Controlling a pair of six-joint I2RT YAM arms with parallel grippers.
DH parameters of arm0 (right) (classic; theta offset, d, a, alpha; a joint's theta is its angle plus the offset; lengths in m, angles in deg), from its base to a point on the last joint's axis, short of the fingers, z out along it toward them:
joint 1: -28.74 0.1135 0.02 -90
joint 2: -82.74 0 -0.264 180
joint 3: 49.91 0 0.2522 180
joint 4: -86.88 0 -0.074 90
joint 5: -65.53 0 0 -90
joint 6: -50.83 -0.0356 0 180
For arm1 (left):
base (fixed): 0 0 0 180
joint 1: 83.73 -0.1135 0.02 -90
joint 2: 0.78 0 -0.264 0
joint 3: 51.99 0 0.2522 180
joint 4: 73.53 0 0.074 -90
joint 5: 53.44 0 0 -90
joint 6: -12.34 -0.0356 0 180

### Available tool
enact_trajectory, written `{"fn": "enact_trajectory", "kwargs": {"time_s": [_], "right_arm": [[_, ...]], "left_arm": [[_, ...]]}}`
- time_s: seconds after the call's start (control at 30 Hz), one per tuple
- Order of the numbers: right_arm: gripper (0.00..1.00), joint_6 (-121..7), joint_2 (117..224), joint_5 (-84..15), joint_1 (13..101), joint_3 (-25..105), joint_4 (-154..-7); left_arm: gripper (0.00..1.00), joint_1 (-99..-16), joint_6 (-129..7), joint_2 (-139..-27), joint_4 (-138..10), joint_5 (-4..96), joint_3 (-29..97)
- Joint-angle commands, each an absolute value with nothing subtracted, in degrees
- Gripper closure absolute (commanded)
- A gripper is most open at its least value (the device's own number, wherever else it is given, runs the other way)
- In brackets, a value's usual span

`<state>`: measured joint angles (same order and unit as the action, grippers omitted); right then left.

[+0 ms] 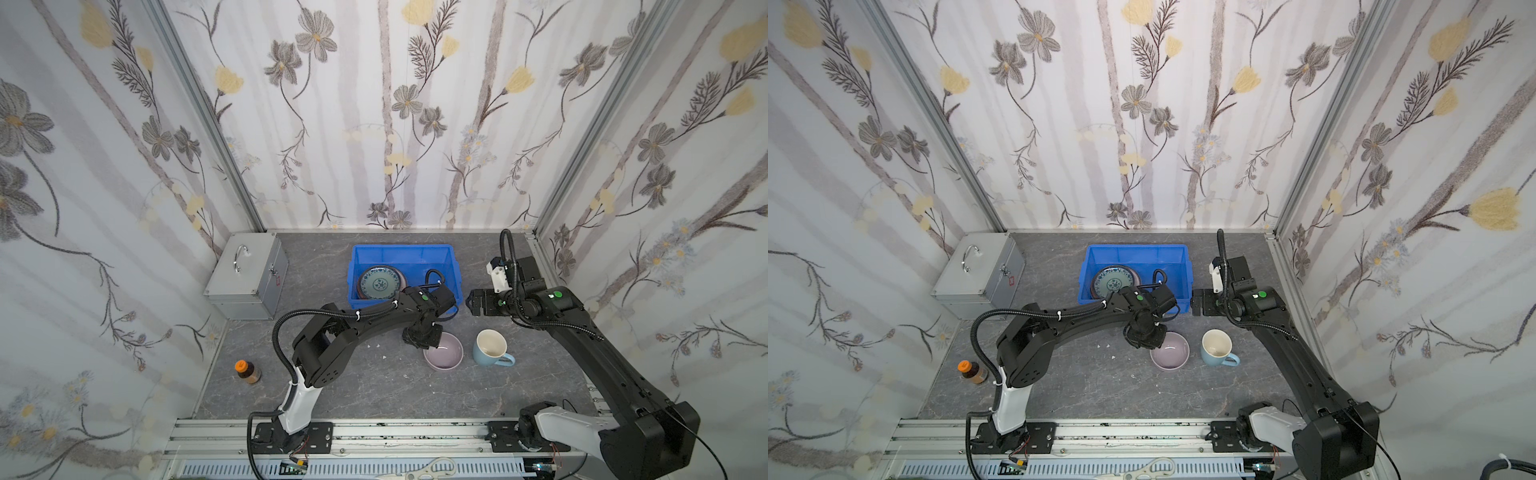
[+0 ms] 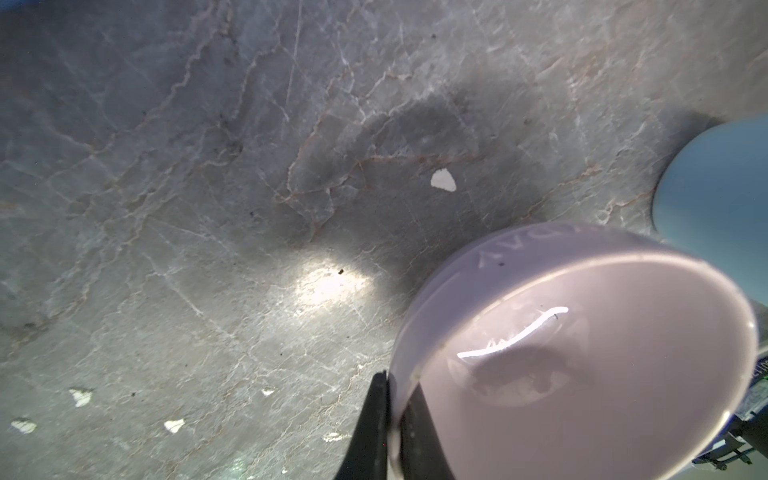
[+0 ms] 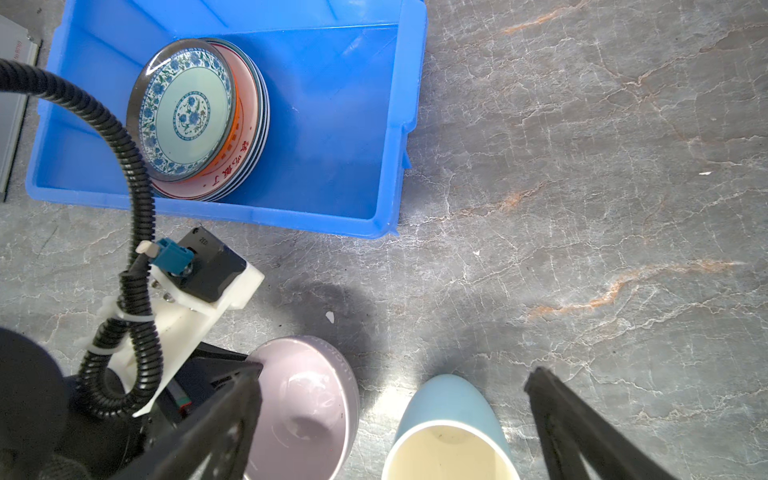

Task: Place the mixed dishes into the plastic bin
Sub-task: 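Close the left gripper on the lavender bowl rim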

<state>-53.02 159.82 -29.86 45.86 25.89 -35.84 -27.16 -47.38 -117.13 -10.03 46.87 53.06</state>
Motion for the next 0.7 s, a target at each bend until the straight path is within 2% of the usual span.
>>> {"fn": "enact_trajectory", "kwargs": {"time_s": [0.0, 0.67], "right_arm": [[0.00, -52.7, 160.2, -29.1, 45.8, 26.4, -36.8], [0.00, -52.7, 161.2, -29.1, 45.6, 27.7, -37.1]], "left_arm": [[0.94, -27.2, -47.9, -117.1, -9.3, 46.8, 54.0], [1.00, -27.9, -49.9, -116.5, -3.1, 44.3, 60.2]]}}
